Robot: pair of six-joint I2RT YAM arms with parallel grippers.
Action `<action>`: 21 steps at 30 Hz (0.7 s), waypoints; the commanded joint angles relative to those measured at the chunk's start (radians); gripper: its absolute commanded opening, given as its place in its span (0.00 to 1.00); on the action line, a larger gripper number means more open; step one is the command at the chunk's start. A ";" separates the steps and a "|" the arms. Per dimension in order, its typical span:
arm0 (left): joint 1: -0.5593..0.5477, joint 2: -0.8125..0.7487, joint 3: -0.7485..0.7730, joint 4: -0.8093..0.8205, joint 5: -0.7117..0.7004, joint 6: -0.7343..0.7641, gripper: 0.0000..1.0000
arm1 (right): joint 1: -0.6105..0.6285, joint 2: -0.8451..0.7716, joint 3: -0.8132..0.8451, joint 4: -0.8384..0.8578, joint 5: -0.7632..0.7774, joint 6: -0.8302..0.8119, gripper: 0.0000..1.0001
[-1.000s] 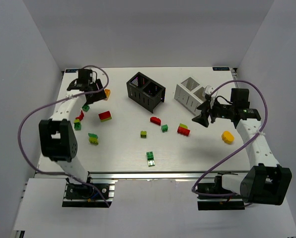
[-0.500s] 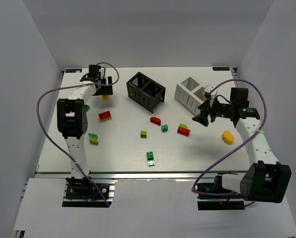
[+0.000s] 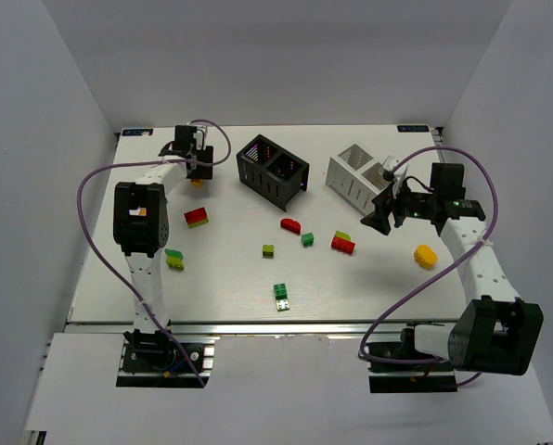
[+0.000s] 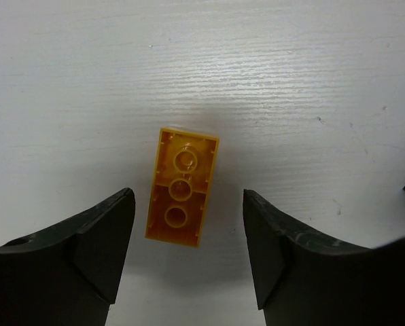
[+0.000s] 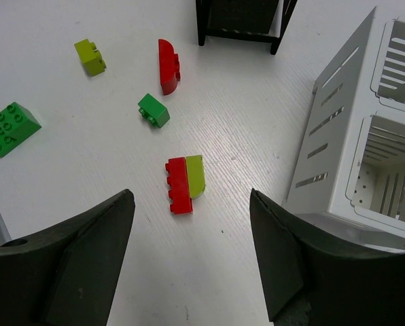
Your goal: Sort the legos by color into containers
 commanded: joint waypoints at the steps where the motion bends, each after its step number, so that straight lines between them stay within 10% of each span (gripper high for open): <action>1: 0.000 0.004 0.000 0.039 -0.021 0.020 0.72 | -0.006 0.002 0.042 0.028 -0.003 0.003 0.74; 13: 0.000 0.001 -0.058 0.051 -0.006 0.009 0.58 | -0.010 -0.021 0.052 0.015 -0.002 0.010 0.74; 18: 0.000 -0.100 -0.119 0.091 0.043 -0.015 0.28 | -0.010 -0.029 0.063 0.015 -0.014 0.029 0.70; 21: 0.000 -0.230 -0.216 0.140 0.161 -0.087 0.18 | -0.010 -0.020 0.080 0.032 -0.015 0.129 0.51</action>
